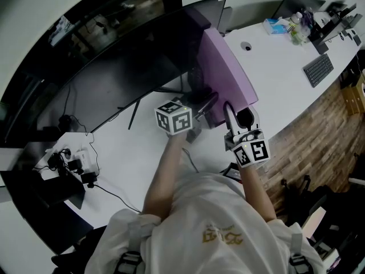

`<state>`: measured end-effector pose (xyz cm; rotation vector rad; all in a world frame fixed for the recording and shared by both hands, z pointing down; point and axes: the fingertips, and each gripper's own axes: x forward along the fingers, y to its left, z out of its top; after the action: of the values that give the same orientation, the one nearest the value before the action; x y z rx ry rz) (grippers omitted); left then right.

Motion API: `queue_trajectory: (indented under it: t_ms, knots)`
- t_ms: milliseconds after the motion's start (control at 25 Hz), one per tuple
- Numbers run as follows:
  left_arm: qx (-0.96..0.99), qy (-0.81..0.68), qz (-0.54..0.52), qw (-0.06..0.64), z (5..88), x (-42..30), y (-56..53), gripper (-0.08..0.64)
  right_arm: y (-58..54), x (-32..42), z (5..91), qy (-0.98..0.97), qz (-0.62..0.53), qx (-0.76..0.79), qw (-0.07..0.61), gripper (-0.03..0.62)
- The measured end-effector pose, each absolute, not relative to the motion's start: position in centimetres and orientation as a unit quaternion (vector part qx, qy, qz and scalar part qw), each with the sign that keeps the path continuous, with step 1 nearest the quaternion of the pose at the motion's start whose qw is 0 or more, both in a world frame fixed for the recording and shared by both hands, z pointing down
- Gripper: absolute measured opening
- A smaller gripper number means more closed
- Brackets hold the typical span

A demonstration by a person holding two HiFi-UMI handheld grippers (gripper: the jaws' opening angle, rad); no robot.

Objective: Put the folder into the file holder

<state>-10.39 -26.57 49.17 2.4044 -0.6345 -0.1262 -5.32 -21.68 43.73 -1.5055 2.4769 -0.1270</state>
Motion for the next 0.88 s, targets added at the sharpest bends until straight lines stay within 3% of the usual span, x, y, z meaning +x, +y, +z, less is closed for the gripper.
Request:
queue_trajectory:
  t_ms: [480, 880]
  knots:
    - [0.899, -0.255, -0.041, 0.353, 51.9, -10.9, -26.3, 0.138, -21.5, -6.2, 46.4, 0.855, -0.057, -0.513, 0.050, 0.204]
    - [0.891, -0.277, -0.053, 0.356, 52.0, -11.3, -26.0, 0.191, -20.7, -6.0, 46.5, 0.851, -0.064, -0.520, 0.030, 0.232]
